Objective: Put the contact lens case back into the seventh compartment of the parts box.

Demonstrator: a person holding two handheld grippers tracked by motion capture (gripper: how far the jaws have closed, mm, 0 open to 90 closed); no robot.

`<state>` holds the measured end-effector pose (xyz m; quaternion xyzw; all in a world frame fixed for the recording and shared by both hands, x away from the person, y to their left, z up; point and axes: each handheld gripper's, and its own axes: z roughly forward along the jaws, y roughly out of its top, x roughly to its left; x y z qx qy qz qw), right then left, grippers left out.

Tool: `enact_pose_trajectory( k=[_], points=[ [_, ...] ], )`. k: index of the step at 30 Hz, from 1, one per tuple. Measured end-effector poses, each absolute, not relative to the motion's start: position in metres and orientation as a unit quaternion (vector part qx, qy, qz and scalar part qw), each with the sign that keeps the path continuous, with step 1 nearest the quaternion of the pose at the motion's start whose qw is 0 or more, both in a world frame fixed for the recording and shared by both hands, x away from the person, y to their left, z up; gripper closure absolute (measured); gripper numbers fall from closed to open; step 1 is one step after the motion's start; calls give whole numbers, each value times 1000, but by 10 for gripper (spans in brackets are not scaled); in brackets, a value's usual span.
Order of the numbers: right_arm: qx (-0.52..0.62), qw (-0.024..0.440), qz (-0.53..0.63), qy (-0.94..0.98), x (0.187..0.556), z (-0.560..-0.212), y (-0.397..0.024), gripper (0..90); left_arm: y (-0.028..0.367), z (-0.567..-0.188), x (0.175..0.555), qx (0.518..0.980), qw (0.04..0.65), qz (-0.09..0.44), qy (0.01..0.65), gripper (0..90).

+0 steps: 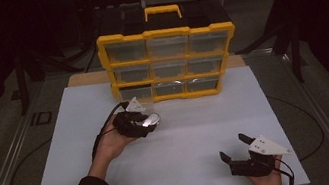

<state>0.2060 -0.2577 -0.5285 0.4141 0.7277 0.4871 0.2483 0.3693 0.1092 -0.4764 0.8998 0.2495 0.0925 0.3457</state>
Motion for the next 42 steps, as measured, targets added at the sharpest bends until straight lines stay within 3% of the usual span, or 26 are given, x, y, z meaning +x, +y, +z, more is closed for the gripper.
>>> enact_pose_trajectory(
  k=[42],
  points=[
    [414,250,486,728,206,-529,-259,86,125,-444,379,882,369,116,268,501]
  ],
)
